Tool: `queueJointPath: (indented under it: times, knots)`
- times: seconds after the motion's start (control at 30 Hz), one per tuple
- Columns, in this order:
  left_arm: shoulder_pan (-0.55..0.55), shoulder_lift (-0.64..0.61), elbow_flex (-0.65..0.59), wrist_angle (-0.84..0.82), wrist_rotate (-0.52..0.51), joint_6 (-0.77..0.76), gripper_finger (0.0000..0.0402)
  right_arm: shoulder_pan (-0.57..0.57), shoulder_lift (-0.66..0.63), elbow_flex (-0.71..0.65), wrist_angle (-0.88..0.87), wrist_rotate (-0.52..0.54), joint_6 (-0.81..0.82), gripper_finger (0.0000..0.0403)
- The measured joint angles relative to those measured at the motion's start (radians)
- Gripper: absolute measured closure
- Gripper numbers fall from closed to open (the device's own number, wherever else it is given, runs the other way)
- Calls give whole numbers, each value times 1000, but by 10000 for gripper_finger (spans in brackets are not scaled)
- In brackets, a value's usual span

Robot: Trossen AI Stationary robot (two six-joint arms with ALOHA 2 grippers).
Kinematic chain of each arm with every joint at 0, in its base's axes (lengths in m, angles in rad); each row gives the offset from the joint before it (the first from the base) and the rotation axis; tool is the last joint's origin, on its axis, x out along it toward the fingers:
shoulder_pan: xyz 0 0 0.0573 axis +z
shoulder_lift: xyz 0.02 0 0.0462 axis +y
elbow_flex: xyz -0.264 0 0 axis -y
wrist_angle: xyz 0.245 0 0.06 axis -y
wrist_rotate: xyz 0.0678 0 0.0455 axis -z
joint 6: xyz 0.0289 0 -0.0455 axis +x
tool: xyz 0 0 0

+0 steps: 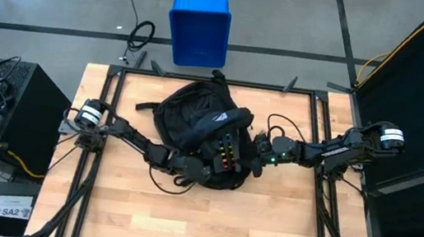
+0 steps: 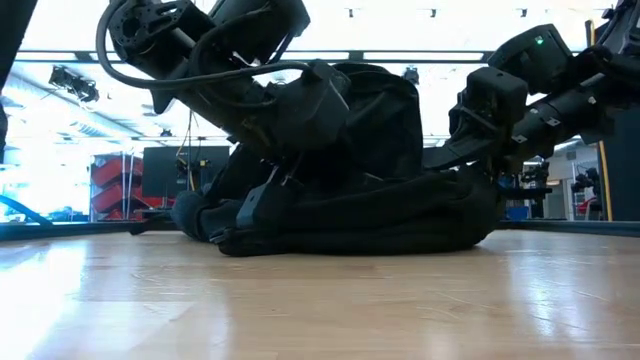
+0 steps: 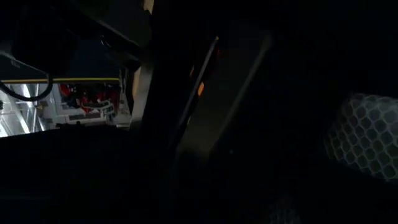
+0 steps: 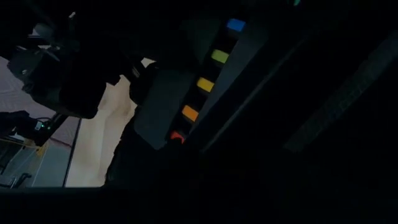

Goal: Unpack backpack
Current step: Remove the black medicine organizer from the black backpack

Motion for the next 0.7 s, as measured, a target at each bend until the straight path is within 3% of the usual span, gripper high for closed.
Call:
queueJointPath:
  times: [0.27, 0.53, 0.7]
  knots:
    - [7, 51, 8, 28, -3, -40, 229, -1, 0, 0, 2, 9, -8, 225]
    - [-23, 76, 8, 41, -112, -104, 230, -3, -1, 1, 1, 5, -8, 226]
    - [-41, 79, 5, 93, -129, -91, 231, -14, -1, 2, -4, -12, -8, 226]
